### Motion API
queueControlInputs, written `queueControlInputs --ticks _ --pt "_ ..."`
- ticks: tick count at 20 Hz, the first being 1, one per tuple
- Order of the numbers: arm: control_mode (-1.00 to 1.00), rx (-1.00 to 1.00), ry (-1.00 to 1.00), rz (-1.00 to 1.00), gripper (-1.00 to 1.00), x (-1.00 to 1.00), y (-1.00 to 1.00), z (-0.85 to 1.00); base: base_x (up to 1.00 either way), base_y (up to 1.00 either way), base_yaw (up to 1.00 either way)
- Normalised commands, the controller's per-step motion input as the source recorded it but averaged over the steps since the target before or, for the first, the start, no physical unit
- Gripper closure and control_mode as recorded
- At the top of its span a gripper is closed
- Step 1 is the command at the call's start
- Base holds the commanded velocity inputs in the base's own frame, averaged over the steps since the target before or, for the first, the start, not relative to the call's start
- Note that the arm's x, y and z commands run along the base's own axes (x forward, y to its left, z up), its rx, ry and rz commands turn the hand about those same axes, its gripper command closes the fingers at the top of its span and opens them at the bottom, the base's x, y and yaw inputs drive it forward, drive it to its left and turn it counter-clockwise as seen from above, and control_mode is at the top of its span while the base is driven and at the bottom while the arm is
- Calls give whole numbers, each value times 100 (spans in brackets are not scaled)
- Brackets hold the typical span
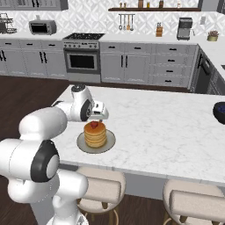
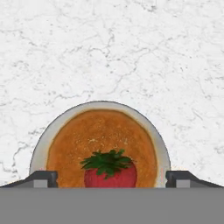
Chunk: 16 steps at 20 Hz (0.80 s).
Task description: Take the strawberry from the fridge and place it on top of the pancake, located on the dining counter.
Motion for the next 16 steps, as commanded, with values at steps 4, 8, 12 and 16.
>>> queueControlInputs --ticks 4,8,12,16 --pt "-100 -7 0 -7 -100 -49 20 82 0 0 0" --pt "-100 0 1 0 -100 -92 73 25 0 0 0" --pt "-100 0 0 0 -100 -100 96 1 0 0 0" --pt "-100 2 6 -1 -100 -100 98 8 0 0 0"
